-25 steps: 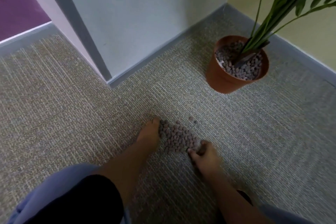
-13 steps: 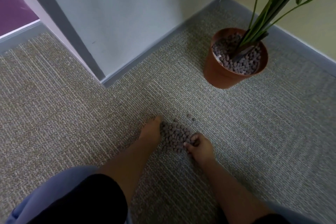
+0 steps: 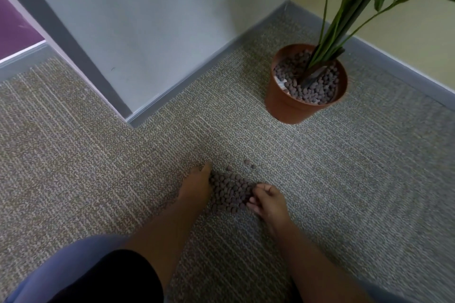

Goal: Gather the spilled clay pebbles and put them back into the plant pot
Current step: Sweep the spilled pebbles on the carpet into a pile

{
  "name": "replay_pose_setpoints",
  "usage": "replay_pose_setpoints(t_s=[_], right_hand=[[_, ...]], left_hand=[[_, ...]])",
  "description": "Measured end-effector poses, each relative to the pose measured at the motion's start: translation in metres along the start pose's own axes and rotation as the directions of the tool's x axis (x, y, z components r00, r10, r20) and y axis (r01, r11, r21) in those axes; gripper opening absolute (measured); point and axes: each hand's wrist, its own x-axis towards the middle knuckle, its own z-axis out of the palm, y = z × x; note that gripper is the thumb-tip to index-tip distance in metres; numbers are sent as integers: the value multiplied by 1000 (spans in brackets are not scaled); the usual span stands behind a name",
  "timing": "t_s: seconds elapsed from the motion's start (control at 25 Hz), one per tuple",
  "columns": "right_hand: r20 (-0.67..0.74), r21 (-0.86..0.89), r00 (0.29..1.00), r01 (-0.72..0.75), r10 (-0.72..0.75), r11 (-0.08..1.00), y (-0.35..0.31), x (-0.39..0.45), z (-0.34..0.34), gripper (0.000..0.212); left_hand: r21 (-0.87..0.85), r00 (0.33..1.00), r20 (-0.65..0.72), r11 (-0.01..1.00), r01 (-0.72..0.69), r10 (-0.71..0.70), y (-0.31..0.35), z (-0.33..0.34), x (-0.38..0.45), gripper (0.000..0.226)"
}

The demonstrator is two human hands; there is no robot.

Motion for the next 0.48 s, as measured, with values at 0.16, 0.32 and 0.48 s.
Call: replay_pose_setpoints(t_s=[0.16,0.32,0.48], right_hand=[[14,-27,998,-54,55,998,1,-6,3,10],[62,115,991,-125,119,985,-4,-11,7,16],[78,315,980,-199,184,928,-14,-10,16,16]], left_hand=[[37,998,-33,998,55,-54,3,4,-2,50],[-80,992,-101,994,71,-79,2,7,-1,40],[-96,996,-82,995,11,-19,-3,10,-1,39]])
